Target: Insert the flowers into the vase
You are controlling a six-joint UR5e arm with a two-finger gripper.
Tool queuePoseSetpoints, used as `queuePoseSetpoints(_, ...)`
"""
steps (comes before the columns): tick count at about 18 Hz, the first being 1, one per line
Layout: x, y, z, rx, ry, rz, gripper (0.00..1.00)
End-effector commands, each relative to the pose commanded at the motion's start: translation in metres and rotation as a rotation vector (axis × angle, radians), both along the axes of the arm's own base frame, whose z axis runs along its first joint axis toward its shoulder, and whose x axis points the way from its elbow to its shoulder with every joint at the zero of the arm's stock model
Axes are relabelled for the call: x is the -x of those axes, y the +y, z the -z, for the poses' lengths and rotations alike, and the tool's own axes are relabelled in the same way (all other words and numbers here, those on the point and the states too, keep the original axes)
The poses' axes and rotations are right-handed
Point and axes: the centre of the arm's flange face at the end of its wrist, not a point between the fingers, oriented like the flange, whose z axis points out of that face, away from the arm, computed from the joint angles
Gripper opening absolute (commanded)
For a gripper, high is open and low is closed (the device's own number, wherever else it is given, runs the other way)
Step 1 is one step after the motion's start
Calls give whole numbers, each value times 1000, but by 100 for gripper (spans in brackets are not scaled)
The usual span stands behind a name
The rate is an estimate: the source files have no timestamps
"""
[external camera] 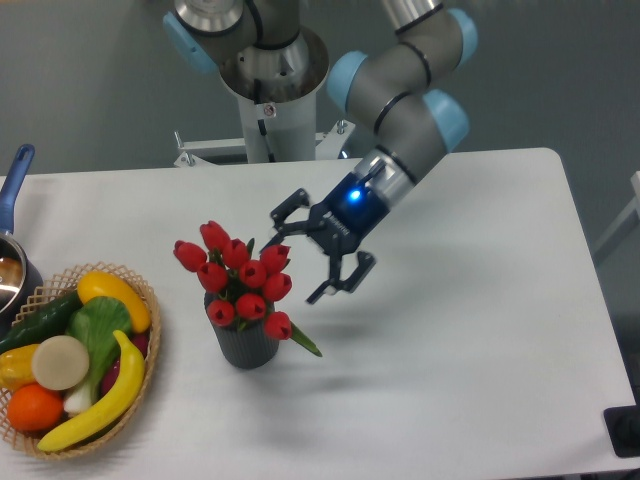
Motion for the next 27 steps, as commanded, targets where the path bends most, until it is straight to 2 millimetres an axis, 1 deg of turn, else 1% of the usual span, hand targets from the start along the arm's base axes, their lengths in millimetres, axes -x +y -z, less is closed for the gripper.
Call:
queuePoseSetpoints(2, 18, -17, -13, 56, 65, -43, 100)
queuePoseSetpoints(3, 26, -23, -22, 81, 109, -57, 100)
queuePoseSetpoints(5, 39, -36, -57, 100, 200, -94, 100)
queuePoseSetpoints(6, 42, -40, -73, 113, 240, -107, 100)
queuePoseSetpoints(7, 46, -48, -90, 193, 312, -138, 100)
queuePoseSetpoints(8, 50, -55, -94, 280, 361, -162, 100)
queuePoseSetpoints(10, 57, -71, -95, 440, 424, -209, 100)
queuePoseSetpoints(13, 58, -95, -104, 561, 477, -267, 100)
queuePoseSetpoints(14, 60, -99, -108, 582, 489, -281, 100)
queuePoseSetpoints(16, 56, -107, -124, 607, 522, -304, 100)
queuePoseSetpoints(17, 56, -112, -129, 622, 532, -316, 100)
queuePoseSetpoints(20, 52, -124, -136, 673, 520, -326, 100)
queuePoseSetpoints(23, 51, -134, -144, 723, 560, -270, 100)
queuePoseSetpoints(25, 54, -157, -146, 766, 569, -231, 100)
queuePoseSetpoints(27, 52, -172, -147, 773, 563, -226, 100)
